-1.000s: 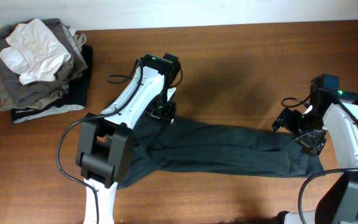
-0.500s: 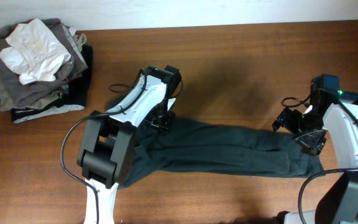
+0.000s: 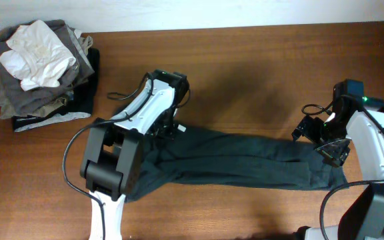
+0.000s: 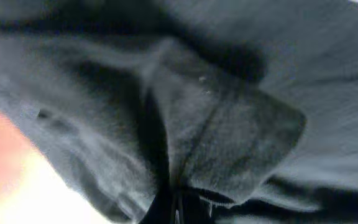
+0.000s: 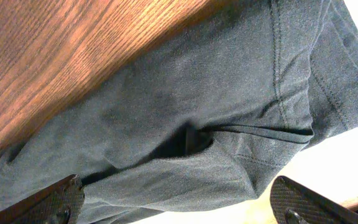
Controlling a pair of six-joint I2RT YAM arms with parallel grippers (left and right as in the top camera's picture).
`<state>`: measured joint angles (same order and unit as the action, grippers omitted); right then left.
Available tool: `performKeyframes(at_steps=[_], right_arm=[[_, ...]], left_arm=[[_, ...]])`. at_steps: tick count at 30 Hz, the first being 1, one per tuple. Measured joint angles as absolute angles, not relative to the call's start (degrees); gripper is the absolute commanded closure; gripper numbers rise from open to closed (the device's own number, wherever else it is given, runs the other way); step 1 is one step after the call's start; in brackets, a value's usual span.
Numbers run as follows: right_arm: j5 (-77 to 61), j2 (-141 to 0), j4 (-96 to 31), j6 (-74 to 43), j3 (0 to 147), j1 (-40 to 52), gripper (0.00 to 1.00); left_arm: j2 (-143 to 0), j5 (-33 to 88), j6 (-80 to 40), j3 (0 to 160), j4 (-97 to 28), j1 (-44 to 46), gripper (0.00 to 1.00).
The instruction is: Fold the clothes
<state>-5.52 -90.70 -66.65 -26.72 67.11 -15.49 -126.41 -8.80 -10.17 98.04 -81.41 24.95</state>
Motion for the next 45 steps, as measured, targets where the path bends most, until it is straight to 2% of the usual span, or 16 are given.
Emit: performKeyframes(at_steps=[9, 11, 16, 17, 18, 19, 22, 29, 32, 34, 38, 45], right_arm=[[-5.5, -90.7, -65.7, -26.5, 67.1, -15.5, 0.01], [-5.5, -90.7, -65.7, -26.6, 67.1, -15.5, 0.01], [-5.5, -90.7, -65.7, -26.5, 67.1, -15.5, 0.01], [-5.5, -90.7, -65.7, -26.6, 67.1, -15.5, 0.01], [-5.5, -90.7, -65.7, -26.6, 67.1, -15.5, 0.01], [-5.5, -90.7, -65.7, -26.5, 67.1, -15.5, 0.01], [-5.5, -90.7, -65.7, -26.6, 67.1, -15.5, 0.01], [-6.3, -90.7, -65.7, -26.3, 67.1, -15.3, 0.01], [-7.2, -90.7, -65.6, -25.1, 67.1, -13.6, 0.13], [-7.6, -90.7, -64.9, -24.7, 67.1, -11.0, 0.15], [-7.9, -90.7, -63.5, -24.2, 67.1, -6.6, 0.14], [-8.1, -90.7, -63.6, -24.0, 67.1, -4.8, 0.16]], left_arm=[[-126.4, -12.7, -14.3, 98.1, -89.4, 21.1, 0.99], [-126.4, -13.2, -14.9, 98.2, -90.1, 20.1, 0.93], [-126.4, -15.1, -16.8, 98.2, -93.1, 17.7, 0.92], [-126.4, -15.5, -17.0, 98.2, -93.9, 17.2, 0.89], [-126.4, -15.7, -17.2, 98.2, -94.5, 16.6, 0.80], [-126.4, -16.0, -17.5, 98.2, -95.0, 15.9, 0.76], [-126.4, -16.6, -18.4, 98.2, -96.5, 14.2, 0.75], [-126.4, -16.5, -19.2, 100.0, -96.2, 13.8, 0.87], [-125.9, -15.6, -17.9, 104.9, -92.3, 14.0, 0.94], [-124.6, -10.3, -14.2, 106.2, -86.3, 14.4, 1.00], [-123.0, 1.1, -8.2, 106.2, -80.6, 16.6, 1.00], [-122.8, 6.8, -5.2, 93.0, -73.7, 17.1, 1.00]])
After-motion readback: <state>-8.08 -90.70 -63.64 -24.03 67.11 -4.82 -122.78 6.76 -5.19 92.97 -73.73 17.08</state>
